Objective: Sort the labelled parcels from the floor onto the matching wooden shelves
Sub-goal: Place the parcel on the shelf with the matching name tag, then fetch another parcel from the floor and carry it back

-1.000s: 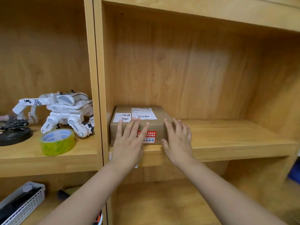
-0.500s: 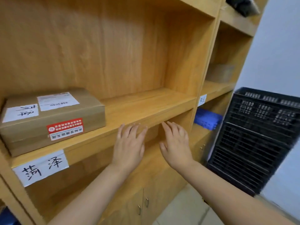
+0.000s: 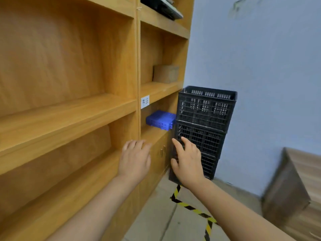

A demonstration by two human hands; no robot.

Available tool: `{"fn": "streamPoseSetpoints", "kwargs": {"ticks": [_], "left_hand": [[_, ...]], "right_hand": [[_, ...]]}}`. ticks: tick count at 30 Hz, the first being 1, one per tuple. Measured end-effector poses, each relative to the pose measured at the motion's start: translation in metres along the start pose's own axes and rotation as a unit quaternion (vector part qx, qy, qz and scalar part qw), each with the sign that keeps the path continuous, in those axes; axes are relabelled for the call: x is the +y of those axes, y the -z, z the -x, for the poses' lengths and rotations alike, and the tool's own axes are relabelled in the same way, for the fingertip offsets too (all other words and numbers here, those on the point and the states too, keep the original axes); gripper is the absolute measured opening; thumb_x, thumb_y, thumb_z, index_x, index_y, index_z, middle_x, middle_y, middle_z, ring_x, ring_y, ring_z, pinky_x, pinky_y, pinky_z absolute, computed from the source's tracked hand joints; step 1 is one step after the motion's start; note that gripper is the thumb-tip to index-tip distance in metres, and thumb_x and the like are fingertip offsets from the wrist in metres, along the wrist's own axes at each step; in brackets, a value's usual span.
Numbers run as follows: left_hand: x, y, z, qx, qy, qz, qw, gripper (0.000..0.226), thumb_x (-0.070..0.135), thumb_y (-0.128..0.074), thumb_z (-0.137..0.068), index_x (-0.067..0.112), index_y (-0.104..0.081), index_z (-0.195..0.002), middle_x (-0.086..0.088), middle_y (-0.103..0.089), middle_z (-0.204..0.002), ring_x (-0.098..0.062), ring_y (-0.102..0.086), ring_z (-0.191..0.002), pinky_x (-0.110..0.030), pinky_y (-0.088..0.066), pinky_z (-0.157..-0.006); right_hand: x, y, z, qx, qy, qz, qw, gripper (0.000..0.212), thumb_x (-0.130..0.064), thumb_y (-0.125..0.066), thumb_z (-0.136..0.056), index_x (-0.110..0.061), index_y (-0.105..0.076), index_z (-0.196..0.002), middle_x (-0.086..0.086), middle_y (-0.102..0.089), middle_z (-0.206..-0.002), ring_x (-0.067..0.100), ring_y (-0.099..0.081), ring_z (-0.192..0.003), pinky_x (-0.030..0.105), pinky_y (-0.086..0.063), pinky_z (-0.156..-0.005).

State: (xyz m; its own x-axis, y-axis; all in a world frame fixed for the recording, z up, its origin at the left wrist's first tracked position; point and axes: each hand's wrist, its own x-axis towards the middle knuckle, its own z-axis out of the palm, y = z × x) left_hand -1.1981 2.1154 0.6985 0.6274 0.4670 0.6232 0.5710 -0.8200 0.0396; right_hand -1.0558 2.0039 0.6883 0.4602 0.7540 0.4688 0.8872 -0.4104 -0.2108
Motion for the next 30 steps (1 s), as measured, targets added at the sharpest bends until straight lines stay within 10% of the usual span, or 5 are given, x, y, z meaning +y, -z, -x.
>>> {"fn": "streamPoseSetpoints", "kwargs": {"ticks": [17,30], "left_hand": [[0.343,-0.124,-0.074,-0.100,-0.129,0.196,0.967,0.051,0.028,-0.059,-0.083,0.022,-0.045,-0.132,0.001,-0.051,-0.131,-0.020,-0.047,-0.118,-0.036,-0.040,-0.096],[0.568,-0.229,-0.158,-0.213,-0.311,0.329,0.866,0.051,0.028,-0.054,-0.084,0.022,-0.041,-0.133,0.001,-0.047,-0.132,-0.019,-0.042,-0.120,-0.033,-0.040,-0.089]], "right_hand": [[0.339,0.103,0.097,0.011,-0.230,0.073,0.970,0.063,-0.028,-0.053,-0.086,-0.022,-0.026,-0.143,0.004,-0.034,-0.146,0.026,-0.029,-0.133,0.041,-0.024,-0.109],[0.529,0.160,0.146,0.047,-0.447,0.164,0.878,0.064,-0.029,-0.054,-0.086,-0.023,-0.027,-0.143,0.003,-0.035,-0.144,0.023,-0.032,-0.130,0.040,-0.026,-0.108]]}}
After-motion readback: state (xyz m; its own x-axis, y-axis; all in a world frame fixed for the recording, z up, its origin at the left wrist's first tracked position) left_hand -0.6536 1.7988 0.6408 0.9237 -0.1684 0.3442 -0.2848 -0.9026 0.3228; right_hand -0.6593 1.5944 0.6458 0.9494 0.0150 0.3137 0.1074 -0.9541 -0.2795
